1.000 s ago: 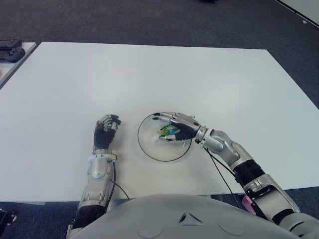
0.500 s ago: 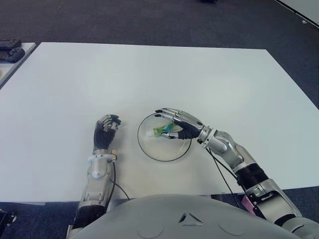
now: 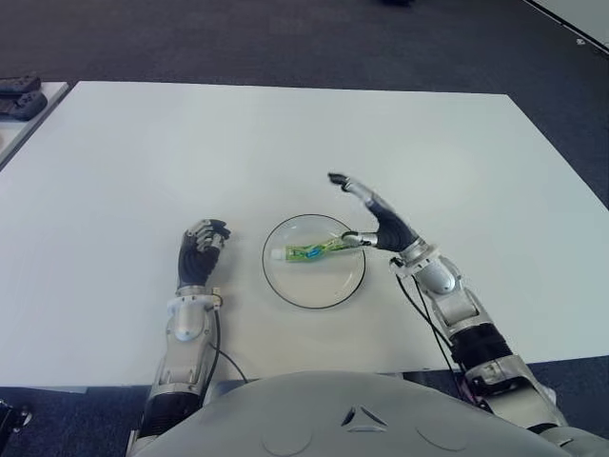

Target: Put the toothpaste on the table into the plate.

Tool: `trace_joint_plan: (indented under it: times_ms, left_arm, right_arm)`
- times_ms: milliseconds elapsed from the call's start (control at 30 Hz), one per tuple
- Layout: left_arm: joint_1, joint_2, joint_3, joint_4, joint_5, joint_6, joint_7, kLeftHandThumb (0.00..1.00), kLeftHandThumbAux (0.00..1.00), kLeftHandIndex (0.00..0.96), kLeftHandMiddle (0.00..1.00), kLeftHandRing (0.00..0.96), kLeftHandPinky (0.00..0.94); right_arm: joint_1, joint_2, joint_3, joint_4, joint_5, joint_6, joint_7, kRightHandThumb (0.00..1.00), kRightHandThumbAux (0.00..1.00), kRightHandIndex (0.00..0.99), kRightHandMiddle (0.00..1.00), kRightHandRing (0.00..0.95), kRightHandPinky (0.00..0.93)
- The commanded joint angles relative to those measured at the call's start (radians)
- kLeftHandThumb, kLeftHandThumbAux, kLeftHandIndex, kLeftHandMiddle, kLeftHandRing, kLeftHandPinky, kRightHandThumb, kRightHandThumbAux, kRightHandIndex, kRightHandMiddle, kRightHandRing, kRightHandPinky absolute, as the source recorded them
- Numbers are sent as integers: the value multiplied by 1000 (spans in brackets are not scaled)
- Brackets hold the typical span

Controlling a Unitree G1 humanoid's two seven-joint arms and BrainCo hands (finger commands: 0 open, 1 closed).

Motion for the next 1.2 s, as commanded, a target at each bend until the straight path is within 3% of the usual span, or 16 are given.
trace_joint_plan:
  times_ms: [33, 67, 167, 300, 600, 800, 833, 933, 1033, 1200]
  left_arm:
    - [-1, 1, -5, 21, 0, 5, -3, 710, 725, 425, 492, 484, 472]
    - [-2, 1, -5, 22, 0, 4, -3, 710, 725, 425, 492, 484, 472]
    - [-5, 2, -5, 26, 2, 1, -1, 710, 725, 424, 491, 482, 465]
    - [-7, 3, -5, 29, 1, -2, -3, 708, 725, 424, 491, 478, 459]
    - [-8, 3, -4, 27, -4, 6, -8, 705, 725, 424, 486, 473, 456]
    - [-7, 4, -4, 28, -7, 5, -9, 707, 725, 423, 489, 477, 453]
    - [-7, 5, -4, 28, -8, 2, -10, 706, 725, 424, 491, 478, 456]
    - [-7, 10, -4, 37, -12, -13, -15, 705, 726, 424, 494, 482, 466]
    - [-8, 12, -3, 41, -16, -18, -17, 704, 726, 424, 493, 478, 459]
    - [-7, 7, -2, 32, -19, -3, -13, 705, 725, 424, 491, 474, 456]
  right_arm:
    - [-2, 73, -52, 39, 105, -13, 4, 65, 483, 107, 137, 98, 134]
    - [-1, 80, -58, 41, 111, -13, 9, 66, 493, 113, 143, 103, 139]
    - [47, 138, -110, -7, 236, 84, 1, 93, 546, 168, 189, 144, 175]
    - [73, 192, -161, -26, 277, 121, -25, 149, 589, 249, 257, 211, 235]
    - [95, 302, -245, -20, 251, 113, -123, 226, 685, 358, 333, 290, 291]
    - [90, 323, -296, 85, 194, 91, -185, 238, 775, 434, 390, 341, 337]
    - [90, 324, -302, 95, 183, 93, -198, 399, 759, 431, 403, 353, 349]
    - [91, 332, -311, 93, 138, 115, -242, 594, 740, 428, 423, 375, 363]
    - [95, 337, -314, 93, 118, 135, -263, 660, 735, 428, 435, 389, 373]
    - [110, 343, -313, 91, 91, 172, -287, 687, 734, 428, 443, 399, 379]
